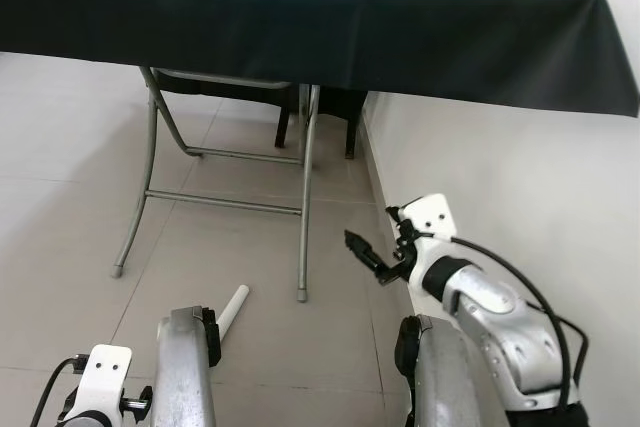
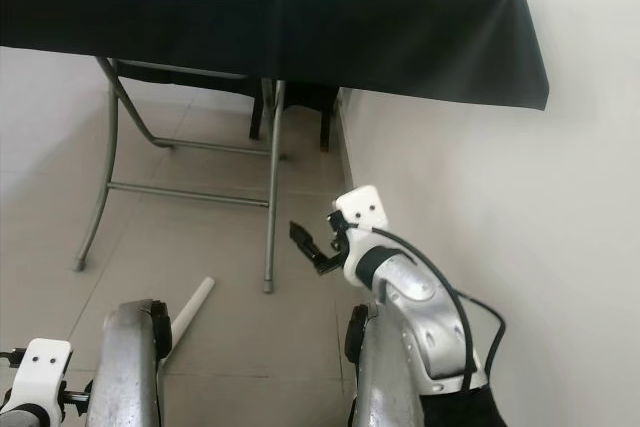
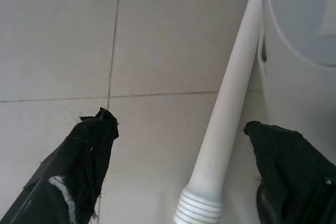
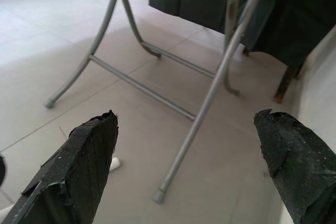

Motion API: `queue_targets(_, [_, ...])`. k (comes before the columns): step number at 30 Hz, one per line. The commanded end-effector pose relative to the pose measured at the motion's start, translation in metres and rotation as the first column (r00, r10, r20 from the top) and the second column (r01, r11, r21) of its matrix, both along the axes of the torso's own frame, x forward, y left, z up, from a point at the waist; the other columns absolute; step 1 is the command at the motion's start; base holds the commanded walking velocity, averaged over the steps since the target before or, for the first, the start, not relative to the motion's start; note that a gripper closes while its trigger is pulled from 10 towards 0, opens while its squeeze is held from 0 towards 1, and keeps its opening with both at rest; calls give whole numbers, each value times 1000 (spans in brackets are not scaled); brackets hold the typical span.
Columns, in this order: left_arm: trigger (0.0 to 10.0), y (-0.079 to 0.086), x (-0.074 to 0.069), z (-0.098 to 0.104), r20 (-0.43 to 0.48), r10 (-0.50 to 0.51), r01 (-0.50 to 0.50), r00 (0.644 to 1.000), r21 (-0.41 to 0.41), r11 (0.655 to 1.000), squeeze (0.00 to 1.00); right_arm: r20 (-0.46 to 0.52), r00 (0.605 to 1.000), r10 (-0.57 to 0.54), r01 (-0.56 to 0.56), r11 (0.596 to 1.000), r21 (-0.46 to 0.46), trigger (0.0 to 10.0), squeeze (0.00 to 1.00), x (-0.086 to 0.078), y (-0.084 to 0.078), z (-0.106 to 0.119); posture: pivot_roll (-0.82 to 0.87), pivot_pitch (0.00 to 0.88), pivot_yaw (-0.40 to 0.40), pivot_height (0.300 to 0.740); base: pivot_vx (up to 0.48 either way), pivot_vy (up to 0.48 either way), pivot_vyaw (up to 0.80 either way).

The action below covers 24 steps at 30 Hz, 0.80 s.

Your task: Building children table

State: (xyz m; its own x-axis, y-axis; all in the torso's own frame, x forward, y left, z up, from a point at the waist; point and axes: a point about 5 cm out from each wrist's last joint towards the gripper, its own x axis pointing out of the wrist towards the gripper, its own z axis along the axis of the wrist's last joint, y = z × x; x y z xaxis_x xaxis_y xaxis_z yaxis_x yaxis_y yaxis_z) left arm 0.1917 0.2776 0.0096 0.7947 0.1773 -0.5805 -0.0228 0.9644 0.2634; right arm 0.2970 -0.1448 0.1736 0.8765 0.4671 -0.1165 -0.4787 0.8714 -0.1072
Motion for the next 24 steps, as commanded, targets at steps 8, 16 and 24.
queue_targets(8, [10000,8,-16,-14,-99,-46,47,994,13,999,0,-3,1000,-20,20,1000,-4,10000,0,4,-8,17,-58,154,-107,300,0,0,0])
queue_targets(16, [10000,8,-27,-18,-130,-68,71,989,14,997,0,-2,1000,-30,30,1000,1,10000,0,4,-10,28,-51,236,-103,300,0,0,0])
queue_targets(24, [10000,10,-30,-18,-163,-110,114,981,16,993,0,-38,998,-42,43,999,23,10000,0,-2,-7,26,-61,324,-91,300,0,0,0])
